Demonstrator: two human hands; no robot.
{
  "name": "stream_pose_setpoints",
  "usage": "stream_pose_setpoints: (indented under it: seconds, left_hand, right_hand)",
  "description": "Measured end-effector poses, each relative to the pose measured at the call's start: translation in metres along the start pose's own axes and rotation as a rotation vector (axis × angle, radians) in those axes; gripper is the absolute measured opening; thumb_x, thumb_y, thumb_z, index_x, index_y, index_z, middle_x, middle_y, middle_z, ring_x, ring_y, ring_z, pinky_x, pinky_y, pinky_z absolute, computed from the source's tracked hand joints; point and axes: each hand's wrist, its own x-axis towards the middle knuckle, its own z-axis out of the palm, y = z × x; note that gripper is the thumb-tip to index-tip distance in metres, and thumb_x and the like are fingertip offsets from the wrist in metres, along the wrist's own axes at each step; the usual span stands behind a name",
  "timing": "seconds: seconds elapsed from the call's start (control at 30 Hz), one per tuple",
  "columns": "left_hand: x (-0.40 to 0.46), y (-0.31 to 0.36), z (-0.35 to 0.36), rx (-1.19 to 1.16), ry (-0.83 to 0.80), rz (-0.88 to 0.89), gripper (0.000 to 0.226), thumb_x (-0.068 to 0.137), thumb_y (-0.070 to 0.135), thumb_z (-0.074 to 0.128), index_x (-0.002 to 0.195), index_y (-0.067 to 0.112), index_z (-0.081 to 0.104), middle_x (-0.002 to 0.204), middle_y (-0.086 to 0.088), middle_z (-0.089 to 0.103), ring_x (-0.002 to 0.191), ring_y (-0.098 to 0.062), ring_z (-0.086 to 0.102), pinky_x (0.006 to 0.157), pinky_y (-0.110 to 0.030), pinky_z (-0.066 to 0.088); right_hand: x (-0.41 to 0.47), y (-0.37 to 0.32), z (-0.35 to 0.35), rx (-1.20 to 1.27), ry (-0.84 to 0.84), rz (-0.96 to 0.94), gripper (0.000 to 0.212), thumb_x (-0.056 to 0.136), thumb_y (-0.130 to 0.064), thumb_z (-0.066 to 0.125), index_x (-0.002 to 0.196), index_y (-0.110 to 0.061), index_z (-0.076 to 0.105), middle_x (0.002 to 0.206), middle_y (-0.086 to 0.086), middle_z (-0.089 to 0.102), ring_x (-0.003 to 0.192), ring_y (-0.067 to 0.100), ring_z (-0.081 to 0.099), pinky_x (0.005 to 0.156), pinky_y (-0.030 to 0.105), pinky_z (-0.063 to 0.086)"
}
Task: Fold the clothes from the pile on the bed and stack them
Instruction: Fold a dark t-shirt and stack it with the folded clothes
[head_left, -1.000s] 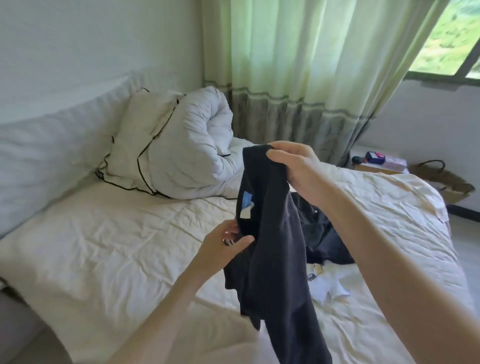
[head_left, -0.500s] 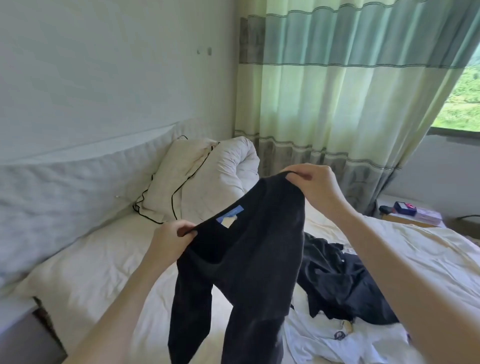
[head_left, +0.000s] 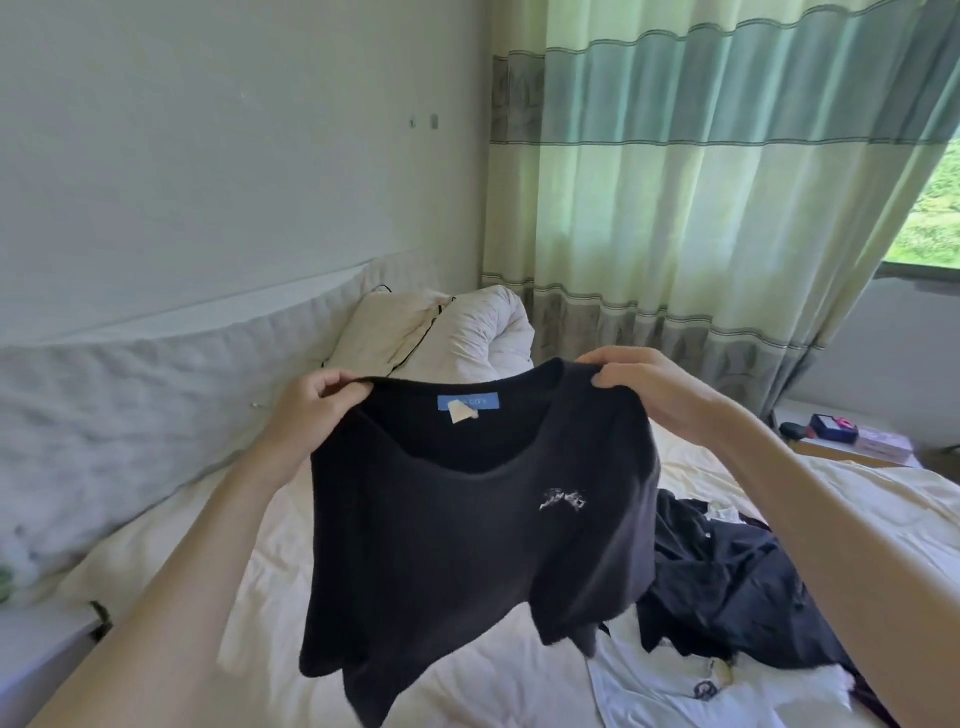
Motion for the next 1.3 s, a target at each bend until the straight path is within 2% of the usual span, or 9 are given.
stream_pose_setpoints:
  seconds: [0.1,0.23,0.37,0.5,0.6,0.73,0.83,1.13,1.3]
  left_hand:
    - [0.003,0.010,-0.015,0.041,-0.021,0.049,0.006,0.086,0.018,0.066,0.087,0.018,0.072,0.096,-0.009,0.071,0.088,-0.018,0.064,0.085,-0.031,0.050]
    - [-0.008,0.009,-0.041,0.066,-0.304,0.030,0.033,0.076,0.027,0.070,0.108,0.023,0.063,0.112,-0.003,0.066,0.109,-0.014,0.059,0.098,-0.029,0.044]
    - [-0.028,-0.006,-0.054,-0.017,-0.555,-0.007,0.033,0.083,0.008,0.063,0.114,0.018,0.062,0.113,0.008,0.068,0.107,-0.005,0.062,0.083,-0.012,0.048]
    - [-0.039,-0.023,-0.049,0.159,-0.288,-0.014,0.009,0.090,0.012,0.061,0.087,0.017,0.069,0.082,0.006,0.072,0.084,-0.011,0.065,0.073,-0.018,0.049]
    - [-0.048,-0.036,-0.045,0.176,-0.122,-0.015,0.007,0.088,0.023,0.064,0.082,0.019,0.066,0.077,0.003,0.068,0.075,-0.012,0.062,0.070,-0.022,0.046]
    - [-0.066,-0.054,-0.038,0.258,0.028,0.041,0.007,0.085,0.023,0.068,0.079,0.022,0.064,0.071,0.003,0.061,0.068,-0.010,0.056,0.062,-0.012,0.039]
    - [-0.092,-0.074,-0.034,0.275,0.085,0.031,0.008,0.086,0.022,0.066,0.080,0.019,0.062,0.076,0.000,0.062,0.073,-0.014,0.056,0.063,-0.017,0.040]
    - [-0.214,-0.078,-0.023,0.288,0.253,0.128,0.010,0.089,0.015,0.061,0.090,0.025,0.058,0.084,0.019,0.059,0.082,0.013,0.055,0.068,0.002,0.037]
    - [-0.268,-0.052,-0.019,0.298,0.397,0.206,0.008,0.087,0.018,0.063,0.089,0.024,0.058,0.081,0.018,0.058,0.080,0.016,0.054,0.070,0.002,0.038]
  right_hand:
    - [-0.003,0.002,0.002,-0.074,-0.136,0.040,0.021,0.077,-0.030,0.072,0.091,-0.015,0.075,0.096,0.009,0.073,0.090,0.022,0.070,0.076,0.027,0.054]
    - [0.000,0.010,0.009,0.088,0.016,0.006,0.014,0.082,-0.024,0.068,0.087,-0.015,0.077,0.093,0.011,0.074,0.088,0.025,0.071,0.071,0.029,0.056]
    - [-0.002,0.016,0.015,-0.040,0.151,-0.028,0.020,0.087,-0.025,0.066,0.096,-0.009,0.074,0.096,0.017,0.072,0.094,0.033,0.067,0.086,0.043,0.055]
    - [-0.014,0.009,0.030,-0.112,0.248,-0.047,0.018,0.084,-0.029,0.069,0.068,-0.034,0.076,0.076,-0.004,0.074,0.072,0.008,0.070,0.064,0.018,0.056]
    - [-0.023,0.006,0.040,-0.170,0.320,-0.030,0.023,0.085,-0.036,0.067,0.066,-0.024,0.075,0.069,0.002,0.070,0.057,0.010,0.061,0.050,0.018,0.047]
    - [-0.047,0.012,0.047,-0.276,0.192,0.063,0.024,0.091,-0.033,0.060,0.082,-0.013,0.071,0.080,0.021,0.062,0.072,0.022,0.053,0.067,0.033,0.045]
    - [-0.081,0.028,0.054,-0.300,0.117,0.093,0.015,0.093,-0.018,0.058,0.082,-0.016,0.069,0.076,0.010,0.068,0.063,0.003,0.061,0.062,0.015,0.047]
    - [-0.179,0.070,0.097,-0.230,0.554,-0.195,0.029,0.088,-0.015,0.064,0.079,-0.042,0.057,0.077,-0.029,0.062,0.077,-0.012,0.056,0.071,0.002,0.038]
    - [-0.238,0.065,0.096,-0.296,0.651,-0.300,0.024,0.085,-0.018,0.068,0.080,-0.040,0.060,0.083,-0.026,0.063,0.081,-0.011,0.056,0.075,0.007,0.040]
